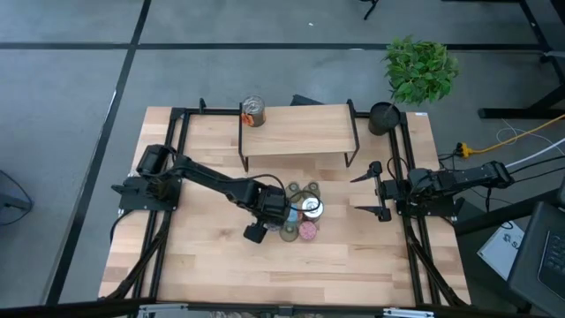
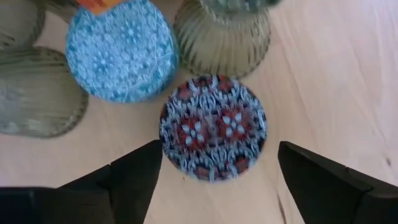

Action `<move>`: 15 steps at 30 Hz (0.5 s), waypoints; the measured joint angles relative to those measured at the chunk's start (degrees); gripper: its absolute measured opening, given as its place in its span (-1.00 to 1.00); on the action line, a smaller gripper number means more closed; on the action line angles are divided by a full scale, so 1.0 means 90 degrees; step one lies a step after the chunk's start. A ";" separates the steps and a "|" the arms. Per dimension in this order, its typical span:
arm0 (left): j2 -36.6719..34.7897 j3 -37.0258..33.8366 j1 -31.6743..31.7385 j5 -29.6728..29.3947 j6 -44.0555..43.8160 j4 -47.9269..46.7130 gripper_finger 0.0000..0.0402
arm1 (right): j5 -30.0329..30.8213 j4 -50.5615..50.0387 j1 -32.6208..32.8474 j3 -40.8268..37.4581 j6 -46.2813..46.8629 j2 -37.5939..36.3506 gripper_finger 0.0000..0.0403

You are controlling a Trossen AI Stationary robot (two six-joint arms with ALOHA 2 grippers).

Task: Pick & Place candle stick holders
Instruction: Put the red scented candle on the shelf

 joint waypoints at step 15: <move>0.0519 0.0000 -0.0012 -0.0311 0.0170 0.0335 0.60 | 0.0000 0.0000 -0.0001 0.0001 0.0000 -0.0001 0.98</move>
